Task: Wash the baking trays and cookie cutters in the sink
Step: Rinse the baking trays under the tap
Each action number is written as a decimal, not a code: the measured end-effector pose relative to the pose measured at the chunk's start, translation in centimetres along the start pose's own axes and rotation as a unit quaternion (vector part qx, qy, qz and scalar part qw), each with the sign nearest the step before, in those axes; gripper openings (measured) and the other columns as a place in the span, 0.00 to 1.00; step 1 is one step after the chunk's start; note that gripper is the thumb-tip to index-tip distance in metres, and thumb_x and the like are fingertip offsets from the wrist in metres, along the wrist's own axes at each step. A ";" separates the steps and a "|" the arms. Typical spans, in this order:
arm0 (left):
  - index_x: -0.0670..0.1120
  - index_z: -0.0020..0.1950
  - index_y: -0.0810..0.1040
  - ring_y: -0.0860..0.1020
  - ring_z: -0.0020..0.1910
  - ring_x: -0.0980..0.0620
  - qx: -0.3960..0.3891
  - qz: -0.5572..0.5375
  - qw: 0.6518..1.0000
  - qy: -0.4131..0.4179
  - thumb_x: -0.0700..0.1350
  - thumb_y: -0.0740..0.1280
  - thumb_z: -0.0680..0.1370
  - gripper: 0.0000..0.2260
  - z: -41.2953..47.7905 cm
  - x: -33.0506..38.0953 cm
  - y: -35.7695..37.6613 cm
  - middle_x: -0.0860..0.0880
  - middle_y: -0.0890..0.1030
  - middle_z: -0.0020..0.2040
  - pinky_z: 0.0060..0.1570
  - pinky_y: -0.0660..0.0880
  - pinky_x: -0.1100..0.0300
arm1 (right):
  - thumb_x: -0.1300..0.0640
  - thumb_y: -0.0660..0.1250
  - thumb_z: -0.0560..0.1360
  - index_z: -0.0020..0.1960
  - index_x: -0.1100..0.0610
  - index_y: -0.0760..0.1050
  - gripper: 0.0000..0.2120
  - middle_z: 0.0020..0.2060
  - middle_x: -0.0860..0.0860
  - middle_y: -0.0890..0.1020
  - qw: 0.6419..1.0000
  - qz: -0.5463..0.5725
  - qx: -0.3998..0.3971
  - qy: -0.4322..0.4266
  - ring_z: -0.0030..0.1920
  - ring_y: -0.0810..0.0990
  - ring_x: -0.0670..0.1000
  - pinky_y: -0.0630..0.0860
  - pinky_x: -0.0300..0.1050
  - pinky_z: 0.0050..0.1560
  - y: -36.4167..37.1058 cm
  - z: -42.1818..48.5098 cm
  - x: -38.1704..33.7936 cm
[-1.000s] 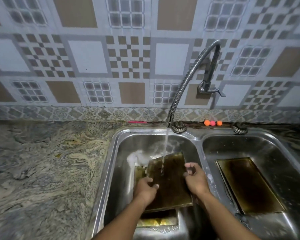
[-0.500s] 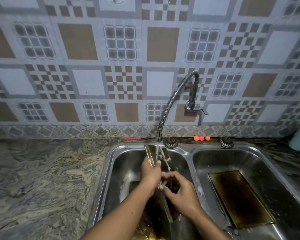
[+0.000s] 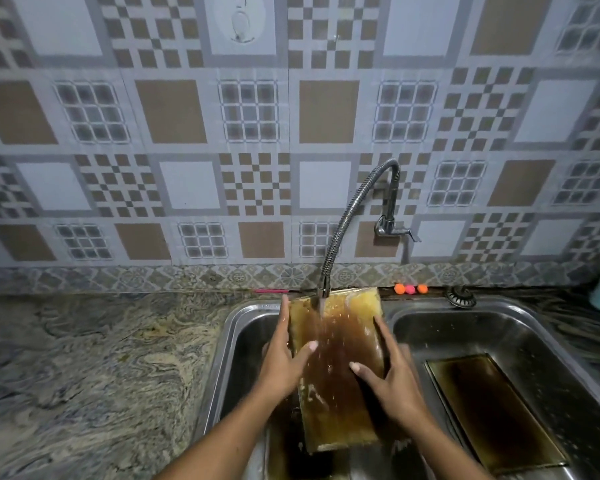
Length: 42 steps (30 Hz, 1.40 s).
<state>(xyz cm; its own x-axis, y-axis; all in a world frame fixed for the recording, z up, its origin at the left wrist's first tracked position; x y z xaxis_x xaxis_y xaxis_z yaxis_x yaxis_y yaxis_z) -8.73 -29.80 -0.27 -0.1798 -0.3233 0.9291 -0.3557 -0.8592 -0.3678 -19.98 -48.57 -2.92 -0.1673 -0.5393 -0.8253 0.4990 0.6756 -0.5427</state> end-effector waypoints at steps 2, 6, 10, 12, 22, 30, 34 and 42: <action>0.75 0.74 0.39 0.81 0.58 0.49 -0.005 0.019 1.000 -0.008 0.47 0.73 0.77 0.48 -0.1 -1.0 -0.1 0.43 0.75 0.69 0.60 0.79 0.49 | 0.45 0.75 0.71 0.77 0.30 0.46 0.47 0.53 0.45 0.68 0.998 -0.059 -0.003 -0.038 0.51 0.70 0.39 0.71 0.42 0.56 -0.4 -0.6 0.0; 0.73 0.76 0.43 0.69 0.25 0.61 -0.054 0.045 0.998 -0.002 0.47 0.74 0.76 0.46 -0.8 -3.1 0.0 0.52 0.72 0.33 0.32 0.71 0.68 | 0.43 0.73 0.73 0.74 0.25 0.37 0.49 0.51 0.43 0.65 0.985 -0.153 -0.043 -0.063 0.49 0.72 0.41 0.75 0.40 0.51 -0.9 -1.4 0.6; 0.71 0.77 0.51 0.77 0.32 0.58 -0.055 -0.005 0.998 -0.035 0.46 0.76 0.74 0.45 -0.2 -5.6 0.3 0.44 0.78 0.39 0.36 0.75 0.66 | 0.43 0.72 0.74 0.74 0.26 0.36 0.49 0.53 0.44 0.65 0.974 -0.191 -0.066 -0.102 0.50 0.71 0.43 0.74 0.39 0.56 -1.2 -1.2 -0.6; 0.73 0.76 0.50 0.83 0.45 0.51 -0.057 -0.092 0.990 -0.091 0.42 0.76 0.74 0.47 0.1 -6.1 0.7 0.36 0.83 0.51 0.46 0.82 0.55 | 0.45 0.72 0.74 0.75 0.26 0.39 0.47 0.51 0.44 0.64 0.966 -0.206 -0.075 -0.134 0.49 0.71 0.44 0.76 0.42 0.54 -1.3 -0.5 -2.0; 0.69 0.78 0.49 0.80 0.57 0.50 0.002 -0.225 0.949 -0.220 0.30 0.68 0.78 0.46 0.7 -5.6 0.5 0.44 0.81 0.58 0.56 0.79 0.51 | 0.59 0.64 0.77 0.78 0.32 0.47 0.40 0.50 0.46 0.63 0.951 -0.200 -0.112 -0.209 0.46 0.74 0.49 0.75 0.47 0.47 0.4 0.4 -6.2; 0.81 0.70 0.47 0.65 0.75 0.53 0.044 -0.071 0.993 -0.088 0.38 0.73 0.75 0.49 1.2 -5.9 -0.7 0.52 0.65 0.78 0.75 0.63 0.51 | 0.64 0.63 0.77 0.76 0.30 0.51 0.41 0.63 0.41 0.70 0.979 -0.084 -0.107 -0.155 0.61 0.75 0.41 0.74 0.39 0.63 1.8 -1.3 -2.1; 0.76 0.75 0.44 0.67 0.74 0.50 0.042 0.038 0.998 -0.040 0.44 0.73 0.76 0.46 1.1 -4.3 -1.0 0.51 0.67 0.77 0.73 0.67 0.47 | 0.64 0.66 0.76 0.75 0.32 0.55 0.38 0.71 0.35 0.67 0.992 -0.026 -0.069 -0.105 0.69 0.70 0.39 0.73 0.46 0.69 2.2 -1.6 -1.0; 0.66 0.78 0.59 0.60 0.79 0.50 -0.023 0.069 0.996 -0.056 0.58 0.67 0.79 0.29 1.7 -4.4 1.2 0.51 0.61 0.80 0.76 0.63 0.47 | 0.71 0.67 0.76 0.70 0.41 0.65 0.33 0.46 0.44 0.81 0.984 0.176 -0.019 -0.020 0.44 0.83 0.45 0.80 0.41 0.46 2.0 -0.4 -2.2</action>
<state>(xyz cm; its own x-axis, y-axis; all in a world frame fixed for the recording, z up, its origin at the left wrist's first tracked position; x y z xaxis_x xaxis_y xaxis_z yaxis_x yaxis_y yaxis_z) -6.79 -30.12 -4.69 -0.1270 -0.4816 0.8671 -0.3771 -0.7851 -0.4913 -18.96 -45.85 -2.25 0.0440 -0.2863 -0.9571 0.4874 0.8425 -0.2296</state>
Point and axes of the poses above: each hand's wrist, its own z-axis towards the middle knuckle, its own y-axis out of the palm, x = y × z, the point moved 2 cm from there along z, towards the middle knuckle
